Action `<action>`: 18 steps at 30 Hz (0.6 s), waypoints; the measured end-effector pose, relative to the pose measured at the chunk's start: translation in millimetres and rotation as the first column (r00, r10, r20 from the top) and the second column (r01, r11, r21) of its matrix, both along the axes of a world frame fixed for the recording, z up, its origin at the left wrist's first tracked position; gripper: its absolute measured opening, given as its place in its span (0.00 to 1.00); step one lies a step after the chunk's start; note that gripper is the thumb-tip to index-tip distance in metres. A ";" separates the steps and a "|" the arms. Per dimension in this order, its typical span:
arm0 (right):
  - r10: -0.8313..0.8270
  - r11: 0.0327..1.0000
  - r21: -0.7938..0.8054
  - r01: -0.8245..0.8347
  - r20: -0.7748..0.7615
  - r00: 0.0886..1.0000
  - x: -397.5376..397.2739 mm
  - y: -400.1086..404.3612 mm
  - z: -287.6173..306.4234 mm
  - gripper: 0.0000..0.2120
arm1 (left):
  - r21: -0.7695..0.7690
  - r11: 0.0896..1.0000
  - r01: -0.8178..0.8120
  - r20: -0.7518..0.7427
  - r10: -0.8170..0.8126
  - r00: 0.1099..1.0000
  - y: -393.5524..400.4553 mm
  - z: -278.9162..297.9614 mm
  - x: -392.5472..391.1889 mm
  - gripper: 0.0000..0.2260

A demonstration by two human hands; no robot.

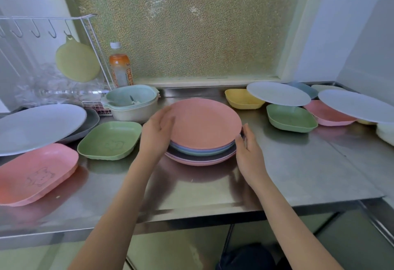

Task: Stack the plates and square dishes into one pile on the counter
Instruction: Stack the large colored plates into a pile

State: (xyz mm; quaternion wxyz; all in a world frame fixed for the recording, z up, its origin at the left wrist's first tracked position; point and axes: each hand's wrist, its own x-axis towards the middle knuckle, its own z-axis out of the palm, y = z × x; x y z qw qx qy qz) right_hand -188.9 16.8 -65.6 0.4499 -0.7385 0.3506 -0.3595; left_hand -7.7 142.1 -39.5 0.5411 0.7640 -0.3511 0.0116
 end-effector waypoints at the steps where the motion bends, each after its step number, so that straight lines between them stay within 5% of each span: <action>1: 0.001 1.000 0.008 -0.001 0.001 1.000 1.3 -1.0 1.2 0.24 | 0.071 0.996 -0.045 -0.032 0.047 0.998 -1.8 -3.4 8.8 0.17; 5: 0.004 1.000 0.015 -0.003 -0.023 1.000 6.5 -4.1 4.2 0.25 | 0.261 0.963 -0.064 -0.078 0.087 0.993 -6.1 -13.3 22.9 0.23; 10: -0.012 1.000 0.028 0.013 -0.040 0.999 9.5 -6.2 3.0 0.25 | 0.065 0.996 -0.064 -0.256 0.078 0.963 -11.1 -20.2 15.2 0.27; 18: -0.134 0.991 0.023 0.135 -0.011 0.991 -12.9 -32.3 1.7 0.25 | 0.053 0.998 -0.034 -0.231 0.045 0.972 -50.3 -19.8 -8.0 0.20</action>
